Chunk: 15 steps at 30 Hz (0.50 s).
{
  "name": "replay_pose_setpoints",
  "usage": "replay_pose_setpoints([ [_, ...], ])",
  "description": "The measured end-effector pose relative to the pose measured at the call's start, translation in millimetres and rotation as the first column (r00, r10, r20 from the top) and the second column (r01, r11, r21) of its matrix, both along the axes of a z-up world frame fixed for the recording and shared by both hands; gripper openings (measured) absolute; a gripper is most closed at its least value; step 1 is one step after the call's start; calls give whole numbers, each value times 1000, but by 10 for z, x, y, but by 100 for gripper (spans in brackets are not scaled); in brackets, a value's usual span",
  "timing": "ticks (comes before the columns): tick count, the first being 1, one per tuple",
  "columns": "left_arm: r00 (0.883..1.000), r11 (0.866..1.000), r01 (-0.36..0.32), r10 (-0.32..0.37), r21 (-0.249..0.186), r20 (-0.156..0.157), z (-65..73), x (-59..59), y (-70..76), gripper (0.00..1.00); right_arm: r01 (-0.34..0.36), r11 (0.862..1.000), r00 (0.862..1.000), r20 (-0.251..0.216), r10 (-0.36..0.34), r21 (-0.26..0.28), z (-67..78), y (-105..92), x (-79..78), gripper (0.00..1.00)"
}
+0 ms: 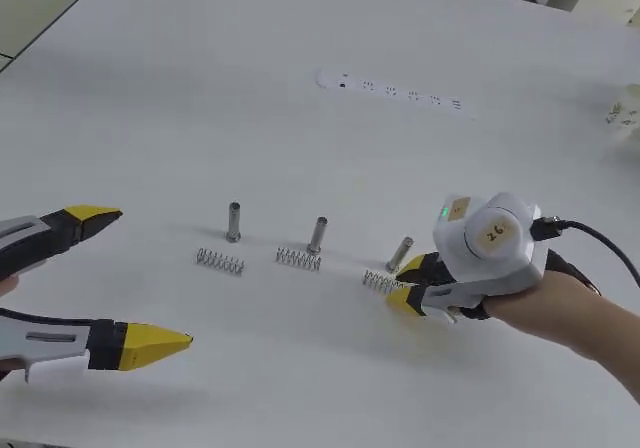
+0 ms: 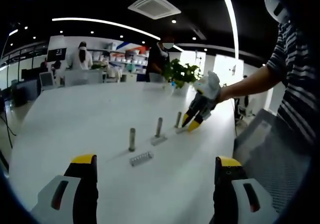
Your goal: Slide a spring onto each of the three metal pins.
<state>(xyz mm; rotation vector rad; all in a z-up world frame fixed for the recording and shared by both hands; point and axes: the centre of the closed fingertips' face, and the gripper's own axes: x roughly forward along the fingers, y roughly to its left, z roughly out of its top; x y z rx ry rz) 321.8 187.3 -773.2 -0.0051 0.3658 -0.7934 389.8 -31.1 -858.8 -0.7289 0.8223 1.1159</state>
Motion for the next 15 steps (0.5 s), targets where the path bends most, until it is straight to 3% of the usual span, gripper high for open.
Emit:
replay_pose_setpoints([
  [10,1000,1000,3,-3,4,-6,-15,-12,-2,94,-35,999,999,3,35,-14,-45,-9,-34,8],
  [15,1000,1000,5,-5,6,-6,1,-18,-6,94,-64,998,997,36,64,3,61,39,-74,8],
])
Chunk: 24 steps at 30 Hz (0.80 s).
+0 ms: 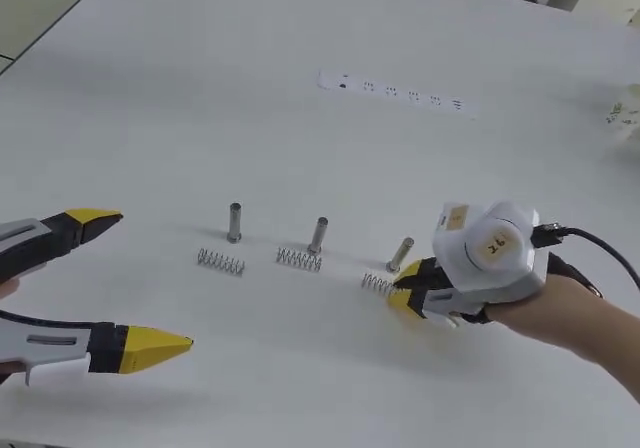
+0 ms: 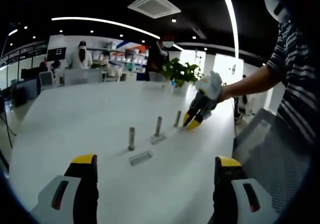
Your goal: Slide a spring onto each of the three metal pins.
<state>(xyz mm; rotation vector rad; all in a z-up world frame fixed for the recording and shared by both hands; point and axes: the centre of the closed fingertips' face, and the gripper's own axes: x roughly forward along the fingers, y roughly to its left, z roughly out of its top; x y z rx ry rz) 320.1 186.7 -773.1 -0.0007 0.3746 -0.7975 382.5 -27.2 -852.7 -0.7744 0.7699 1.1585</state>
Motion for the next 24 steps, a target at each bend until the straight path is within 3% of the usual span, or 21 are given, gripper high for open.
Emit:
replay_pose_setpoints([
  [17,999,999,46,-46,4,4,43,-8,-137,91,-81,996,997,24,80,30,303,143,-202,8],
  [24,998,998,64,-64,2,-4,26,-7,-191,89,-110,994,994,26,110,25,345,175,-276,8],
])
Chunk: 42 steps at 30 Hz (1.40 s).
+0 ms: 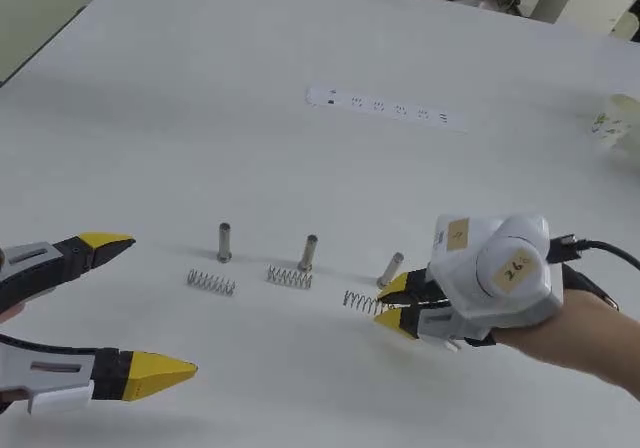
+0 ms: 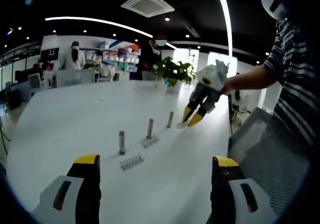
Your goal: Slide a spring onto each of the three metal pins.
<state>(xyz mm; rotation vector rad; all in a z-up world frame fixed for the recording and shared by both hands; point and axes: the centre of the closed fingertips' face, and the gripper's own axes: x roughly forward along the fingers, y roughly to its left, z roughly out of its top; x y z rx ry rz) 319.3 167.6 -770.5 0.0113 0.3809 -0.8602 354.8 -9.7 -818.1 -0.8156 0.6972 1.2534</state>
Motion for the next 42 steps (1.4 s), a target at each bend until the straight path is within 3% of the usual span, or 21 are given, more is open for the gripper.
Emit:
replay_pose_setpoints([
  [16,997,997,73,-73,-4,-25,-68,-52,-198,81,-71,997,997,23,71,-16,79,114,-187,8],
  [20,992,993,119,-119,-7,-36,-87,-85,-320,76,-81,997,997,19,81,-8,86,162,-231,8],
  [23,989,990,142,-142,-7,-32,-98,-86,-418,74,-94,995,995,25,95,-14,83,181,-255,8],
  [25,987,987,161,-161,-10,-13,-87,-83,-488,76,-101,995,994,28,101,-15,90,188,-267,8],
  [27,984,985,174,-174,-11,-18,-93,-79,-540,75,-104,995,994,31,104,-13,109,199,-277,8],
  [33,975,975,221,-222,-24,-12,-71,-56,-694,70,-103,995,994,36,103,6,158,239,-302,8],
  [38,956,956,292,-292,-4,-6,-91,-89,-879,65,-113,994,993,36,113,9,157,263,-353,8],
  [42,944,944,329,-330,-29,-11,-93,-114,-1022,61,-120,993,992,32,120,16,160,275,-391,8],
])
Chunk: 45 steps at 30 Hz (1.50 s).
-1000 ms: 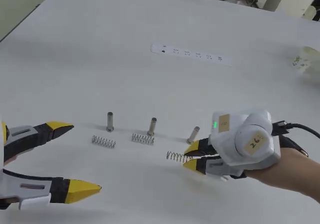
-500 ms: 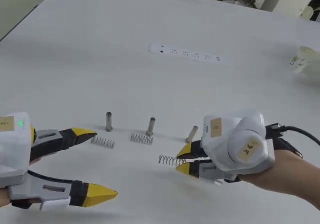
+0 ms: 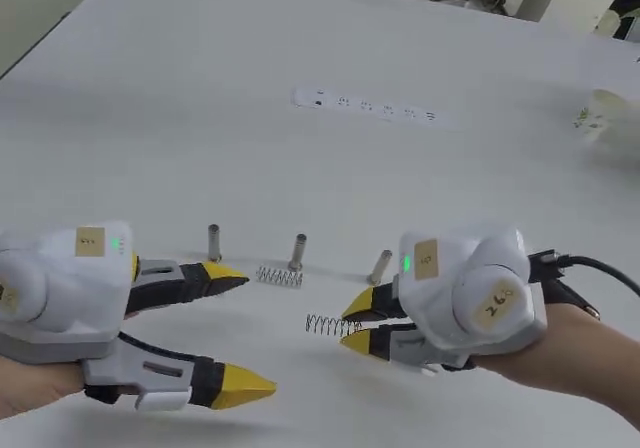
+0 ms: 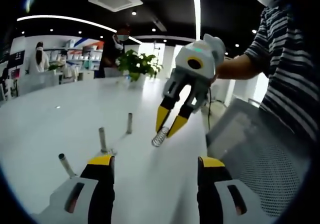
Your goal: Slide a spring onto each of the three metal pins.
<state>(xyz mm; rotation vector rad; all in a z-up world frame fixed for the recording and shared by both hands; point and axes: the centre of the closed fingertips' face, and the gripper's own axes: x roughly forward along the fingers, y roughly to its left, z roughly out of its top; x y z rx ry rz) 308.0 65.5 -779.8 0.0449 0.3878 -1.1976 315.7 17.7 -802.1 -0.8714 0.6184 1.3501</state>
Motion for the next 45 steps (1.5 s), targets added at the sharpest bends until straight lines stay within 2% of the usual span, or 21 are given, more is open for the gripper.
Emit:
replay_pose_setpoints([
  [9,999,998,52,-53,-21,-6,9,13,-193,51,-1,1000,1000,4,1,18,65,18,-14,8],
  [24,994,994,107,-106,-39,16,75,84,-351,27,-19,999,1000,10,19,44,171,72,-29,8],
  [27,993,993,113,-112,-37,24,89,95,-367,23,-19,999,1000,14,18,48,193,74,-20,8],
  [30,993,992,113,-113,-49,18,103,104,-382,19,-21,998,1000,14,21,53,203,74,-23,8],
  [34,992,991,123,-121,-52,32,114,98,-403,14,-21,998,1000,13,20,55,206,67,-27,8],
  [36,992,991,121,-120,-58,26,116,99,-411,14,-23,998,1000,14,22,55,212,63,-32,8],
  [38,993,991,118,-117,-55,34,121,109,-415,14,-22,998,1000,12,22,63,226,67,-31,8],
  [45,992,991,123,-121,-58,46,150,115,-420,5,-20,997,1000,11,20,74,262,78,-25,8],
])
